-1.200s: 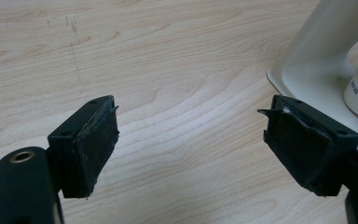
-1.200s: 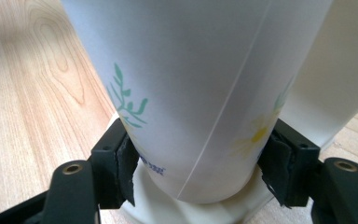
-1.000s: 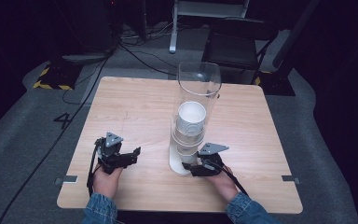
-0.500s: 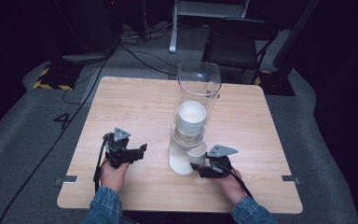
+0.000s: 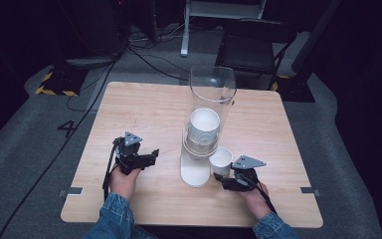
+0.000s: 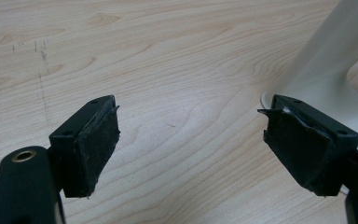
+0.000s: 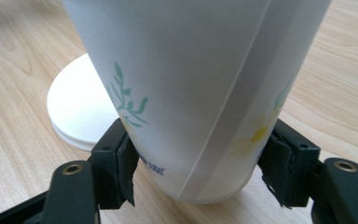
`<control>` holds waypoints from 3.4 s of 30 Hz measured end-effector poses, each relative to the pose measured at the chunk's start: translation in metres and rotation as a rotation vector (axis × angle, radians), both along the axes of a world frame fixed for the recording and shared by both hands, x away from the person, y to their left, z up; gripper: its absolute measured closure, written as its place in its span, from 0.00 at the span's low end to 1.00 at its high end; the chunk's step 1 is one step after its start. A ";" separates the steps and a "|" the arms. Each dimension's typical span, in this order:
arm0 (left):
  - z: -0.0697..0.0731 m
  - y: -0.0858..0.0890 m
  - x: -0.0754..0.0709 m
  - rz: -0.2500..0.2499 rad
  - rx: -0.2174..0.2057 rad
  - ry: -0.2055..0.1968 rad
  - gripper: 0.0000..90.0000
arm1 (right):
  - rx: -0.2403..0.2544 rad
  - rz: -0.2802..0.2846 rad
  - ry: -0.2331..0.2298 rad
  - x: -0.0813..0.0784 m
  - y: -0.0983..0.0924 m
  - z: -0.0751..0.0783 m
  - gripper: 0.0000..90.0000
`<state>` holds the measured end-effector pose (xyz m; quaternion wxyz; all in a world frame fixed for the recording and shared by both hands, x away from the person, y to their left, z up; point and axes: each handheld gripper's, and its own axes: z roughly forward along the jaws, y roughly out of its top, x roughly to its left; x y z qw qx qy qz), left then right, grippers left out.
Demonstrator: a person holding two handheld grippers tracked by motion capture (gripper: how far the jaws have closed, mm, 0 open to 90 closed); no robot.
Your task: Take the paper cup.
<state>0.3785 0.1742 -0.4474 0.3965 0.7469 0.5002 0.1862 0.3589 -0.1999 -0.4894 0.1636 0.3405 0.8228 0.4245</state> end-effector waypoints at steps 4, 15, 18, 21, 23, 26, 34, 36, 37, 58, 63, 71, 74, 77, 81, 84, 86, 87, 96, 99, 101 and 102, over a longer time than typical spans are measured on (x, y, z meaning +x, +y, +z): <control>0.000 0.001 0.000 0.001 -0.004 0.002 0.20 | 0.015 -0.014 -0.019 0.001 -0.006 0.006 0.39; -0.001 0.008 -0.008 0.018 0.008 0.007 0.20 | 0.139 -0.114 -0.015 0.020 -0.030 0.027 0.39; -0.002 0.010 -0.011 0.023 0.014 0.005 0.20 | 0.160 -0.146 -0.027 0.027 -0.041 0.033 0.39; -0.001 0.014 -0.015 0.027 0.014 0.007 0.20 | 0.171 -0.171 -0.058 0.033 -0.049 0.034 0.39; 0.000 0.016 -0.018 0.031 0.013 0.001 0.20 | 0.157 -0.194 -0.054 0.039 -0.055 0.037 0.39; 0.000 0.019 -0.023 0.041 0.018 0.000 0.20 | 0.147 -0.220 -0.075 0.045 -0.061 0.040 0.39; -0.002 0.029 -0.034 0.069 0.031 0.009 0.20 | 0.140 -0.279 -0.076 0.067 -0.074 0.039 0.39; -0.003 0.031 -0.035 0.072 0.032 0.008 0.20 | 0.141 -0.285 -0.083 0.069 -0.075 0.038 0.39; -0.003 0.034 -0.037 0.077 0.037 0.011 0.20 | 0.148 -0.295 -0.093 0.073 -0.077 0.036 0.39; -0.006 0.049 -0.055 0.108 0.038 0.031 0.20 | 0.023 -0.354 0.053 0.116 -0.084 -0.003 0.38; -0.006 0.047 -0.054 0.106 0.037 0.034 0.20 | 0.007 -0.360 0.088 0.117 -0.084 -0.007 0.38; -0.006 0.045 -0.052 0.093 0.048 0.033 0.20 | -0.017 -0.353 0.120 0.116 -0.084 -0.010 0.37; -0.007 0.044 -0.051 0.095 0.044 0.030 0.20 | -0.008 -0.358 0.134 0.116 -0.085 -0.010 0.32; -0.007 0.043 -0.050 0.091 0.048 0.032 0.20 | 0.015 -0.353 0.145 0.116 -0.086 -0.010 0.24; -0.007 0.043 -0.049 0.093 0.045 0.032 0.20 | 0.013 -0.350 0.136 0.115 -0.087 -0.008 0.18; -0.007 0.043 -0.047 0.089 0.039 0.035 0.20 | 0.012 -0.348 0.134 0.113 -0.088 -0.004 0.16; -0.007 0.043 -0.046 0.088 0.042 0.036 0.20 | 0.012 -0.343 0.128 0.111 -0.089 -0.001 0.15; -0.007 0.043 -0.045 0.086 0.044 0.034 0.20 | 0.014 -0.345 0.126 0.109 -0.090 0.002 0.13; -0.005 0.039 -0.041 0.073 0.043 0.031 0.20 | 0.023 -0.341 0.118 0.090 -0.099 0.025 0.09; -0.004 0.039 -0.039 0.068 0.039 0.028 0.20 | 0.040 -0.334 0.094 0.078 -0.104 0.037 0.09; -0.004 0.039 -0.039 0.070 0.033 0.029 0.20 | 0.062 -0.328 0.076 0.073 -0.107 0.043 0.09; -0.004 0.039 -0.039 0.069 0.032 0.031 0.20 | 0.074 -0.327 0.071 0.071 -0.109 0.045 0.09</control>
